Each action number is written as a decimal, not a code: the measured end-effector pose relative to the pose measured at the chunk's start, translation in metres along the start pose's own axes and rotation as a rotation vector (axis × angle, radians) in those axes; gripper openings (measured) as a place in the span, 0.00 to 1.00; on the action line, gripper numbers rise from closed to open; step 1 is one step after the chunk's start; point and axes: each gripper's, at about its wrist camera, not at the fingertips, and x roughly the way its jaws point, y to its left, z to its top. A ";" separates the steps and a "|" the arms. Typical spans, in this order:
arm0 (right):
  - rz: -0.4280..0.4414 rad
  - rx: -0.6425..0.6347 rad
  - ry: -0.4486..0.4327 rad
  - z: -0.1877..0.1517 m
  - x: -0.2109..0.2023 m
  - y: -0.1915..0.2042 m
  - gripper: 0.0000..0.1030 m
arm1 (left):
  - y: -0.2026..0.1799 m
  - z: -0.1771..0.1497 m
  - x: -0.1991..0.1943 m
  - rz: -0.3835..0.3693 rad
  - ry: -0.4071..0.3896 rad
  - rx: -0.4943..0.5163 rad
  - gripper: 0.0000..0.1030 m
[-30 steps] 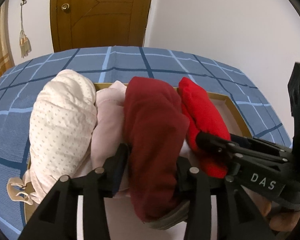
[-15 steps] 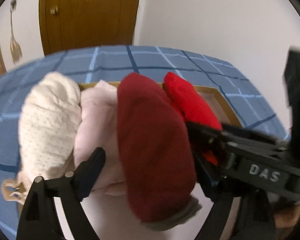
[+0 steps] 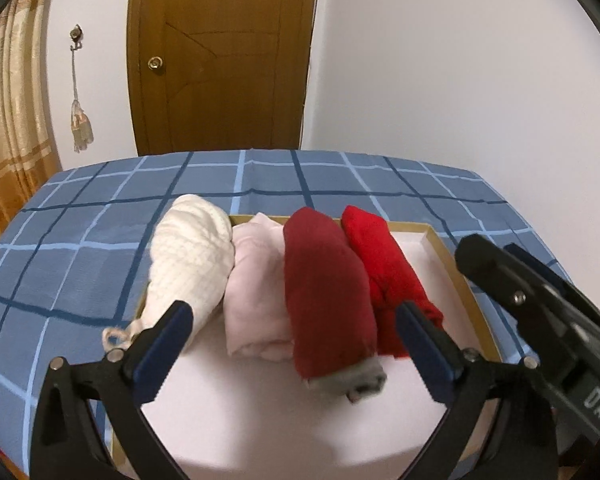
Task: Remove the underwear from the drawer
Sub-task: 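Lower the red pieces into the tray and open both tools, then withdraw both tools from the tray back toward the drawer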
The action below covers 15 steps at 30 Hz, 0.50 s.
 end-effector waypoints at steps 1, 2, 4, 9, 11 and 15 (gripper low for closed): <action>0.003 0.003 -0.006 -0.003 -0.005 0.002 0.75 | -0.001 -0.004 -0.005 0.001 -0.007 -0.001 0.99; 0.009 0.009 -0.011 -0.006 -0.010 0.003 0.75 | -0.001 -0.006 -0.009 0.003 -0.014 -0.001 0.99; 0.021 0.020 -0.021 -0.014 -0.019 0.005 0.75 | -0.001 -0.014 -0.021 0.008 -0.024 0.006 0.99; 0.048 0.083 -0.003 -0.038 -0.035 -0.001 0.76 | -0.009 -0.033 -0.040 0.035 -0.027 0.046 0.99; 0.057 0.100 -0.007 -0.046 -0.041 -0.002 0.76 | -0.010 -0.041 -0.047 0.029 -0.036 0.048 0.99; 0.052 0.100 -0.025 -0.060 -0.057 0.000 0.76 | -0.011 -0.051 -0.059 0.037 -0.040 0.051 0.99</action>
